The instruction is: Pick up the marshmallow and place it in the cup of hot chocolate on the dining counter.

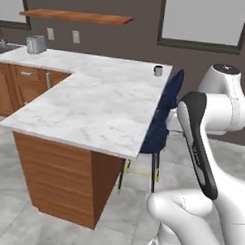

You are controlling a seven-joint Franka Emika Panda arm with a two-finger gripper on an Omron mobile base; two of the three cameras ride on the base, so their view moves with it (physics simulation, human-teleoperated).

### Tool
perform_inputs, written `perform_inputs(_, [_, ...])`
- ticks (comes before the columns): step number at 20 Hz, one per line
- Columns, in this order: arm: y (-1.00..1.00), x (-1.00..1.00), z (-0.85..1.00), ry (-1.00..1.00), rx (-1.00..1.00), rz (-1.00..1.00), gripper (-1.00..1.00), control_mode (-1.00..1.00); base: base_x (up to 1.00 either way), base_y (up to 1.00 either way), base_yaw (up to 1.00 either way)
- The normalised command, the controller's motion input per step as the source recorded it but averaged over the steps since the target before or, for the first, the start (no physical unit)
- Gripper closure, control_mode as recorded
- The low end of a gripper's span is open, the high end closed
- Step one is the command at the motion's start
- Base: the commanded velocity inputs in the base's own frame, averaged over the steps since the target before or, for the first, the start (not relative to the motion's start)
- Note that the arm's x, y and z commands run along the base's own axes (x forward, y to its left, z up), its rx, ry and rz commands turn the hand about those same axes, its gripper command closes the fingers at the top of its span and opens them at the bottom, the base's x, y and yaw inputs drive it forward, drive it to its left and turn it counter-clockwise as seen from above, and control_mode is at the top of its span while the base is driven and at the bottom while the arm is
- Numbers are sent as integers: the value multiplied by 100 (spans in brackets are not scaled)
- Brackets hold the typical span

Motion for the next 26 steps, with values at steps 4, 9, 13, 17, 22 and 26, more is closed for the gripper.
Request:
perform_inputs(4, [0, 0, 0, 0, 0, 0, 100, 100, 14, -75, 76])
perform_inputs(9, [0, 0, 0, 0, 0, 0, 100, 100, 10, -100, 56])
perform_inputs(13, [0, 0, 0, 0, 0, 0, 100, 100, 26, -100, 51])
perform_inputs(17, [0, 0, 0, 0, 0, 0, 100, 100, 15, -100, 47])
perform_inputs(22, [0, 0, 0, 0, 0, 0, 100, 100, 6, -100, 46])
perform_inputs(26, [0, 0, 0, 0, 0, 0, 100, 100, 0, -100, 38])
